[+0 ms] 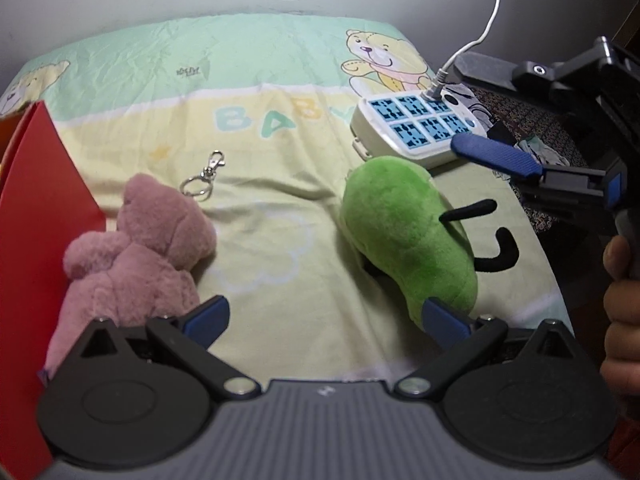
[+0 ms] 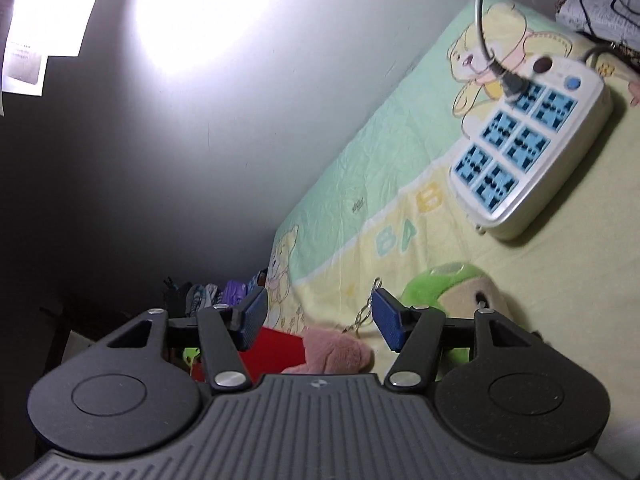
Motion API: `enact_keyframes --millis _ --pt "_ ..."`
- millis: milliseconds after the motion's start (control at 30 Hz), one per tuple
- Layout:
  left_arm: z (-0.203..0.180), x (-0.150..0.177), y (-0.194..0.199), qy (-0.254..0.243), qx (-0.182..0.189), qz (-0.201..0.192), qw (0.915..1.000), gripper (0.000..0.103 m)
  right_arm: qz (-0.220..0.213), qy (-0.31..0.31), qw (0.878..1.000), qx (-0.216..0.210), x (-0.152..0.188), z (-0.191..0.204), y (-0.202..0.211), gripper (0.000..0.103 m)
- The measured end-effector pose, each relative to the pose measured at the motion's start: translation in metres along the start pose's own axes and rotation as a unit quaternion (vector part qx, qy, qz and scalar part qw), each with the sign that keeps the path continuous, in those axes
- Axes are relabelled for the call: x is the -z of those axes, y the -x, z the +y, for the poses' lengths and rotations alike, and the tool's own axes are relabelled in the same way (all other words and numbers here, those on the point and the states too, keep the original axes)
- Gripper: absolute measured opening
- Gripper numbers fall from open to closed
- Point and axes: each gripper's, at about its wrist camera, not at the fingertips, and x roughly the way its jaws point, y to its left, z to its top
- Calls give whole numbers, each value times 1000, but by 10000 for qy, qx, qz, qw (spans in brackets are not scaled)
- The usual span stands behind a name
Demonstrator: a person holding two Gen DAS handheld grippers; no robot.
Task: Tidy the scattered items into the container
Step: 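Grasp the green plush by its body with the right gripper, then lift the green plush and carry it over the red box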
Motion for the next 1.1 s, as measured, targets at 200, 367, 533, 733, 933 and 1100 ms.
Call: enact_keyframes --millis 200,367,533,733,933,1100 --pt "-10 -6 -6 -104 327 17 9994 102 59 -385 9942 1001 -6 -44 -5 62" --pt "-27 -12 -17 -321 632 113 9974 102 435 -700 9906 1091 6 -62 -18 61" --pt "-22 -12 -27 -191 626 267 9975 102 816 -787 9910 714 16 -52 -27 61" --pt "0 -8 -36 303 702 432 9961 102 1092 -540 9918 397 18 -45 -39 61" --pt "7 -2 -40 445 770 403 9952 103 1214 -537 9911 69 16 -44 -42 65" --pt "9 -1 -40 424 860 368 9947 101 975 -484 9934 348 8 -56 -40 66"
